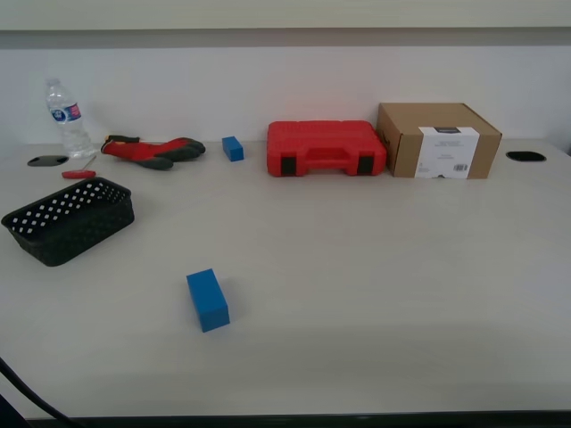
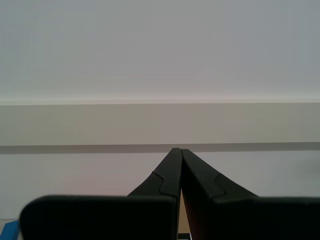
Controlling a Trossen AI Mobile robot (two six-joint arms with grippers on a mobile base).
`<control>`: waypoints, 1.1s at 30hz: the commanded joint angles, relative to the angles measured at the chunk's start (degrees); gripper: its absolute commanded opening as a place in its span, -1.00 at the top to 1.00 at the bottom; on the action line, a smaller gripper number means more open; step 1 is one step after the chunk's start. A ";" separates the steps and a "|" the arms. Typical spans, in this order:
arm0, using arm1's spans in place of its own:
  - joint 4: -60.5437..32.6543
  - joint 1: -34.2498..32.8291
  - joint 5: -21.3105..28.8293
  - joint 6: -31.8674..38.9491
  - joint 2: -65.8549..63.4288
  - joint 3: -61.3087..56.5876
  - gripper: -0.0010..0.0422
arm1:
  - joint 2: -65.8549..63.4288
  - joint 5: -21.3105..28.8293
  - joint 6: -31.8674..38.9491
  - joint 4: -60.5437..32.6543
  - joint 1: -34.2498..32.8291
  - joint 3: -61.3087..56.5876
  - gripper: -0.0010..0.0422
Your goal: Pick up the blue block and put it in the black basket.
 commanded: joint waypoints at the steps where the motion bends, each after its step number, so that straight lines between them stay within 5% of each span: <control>1: 0.13 0.02 -0.07 0.00 0.02 0.07 0.96 | -0.02 0.11 0.09 0.20 -0.02 0.02 0.96; 25: 0.13 0.02 -0.07 0.00 0.02 0.07 0.96 | 0.07 0.46 -1.64 -0.44 -0.02 0.13 0.96; 33: 0.13 0.04 -0.07 0.00 0.02 0.07 0.96 | 7.34 12.55 -9.92 -22.40 -1.25 -0.22 0.96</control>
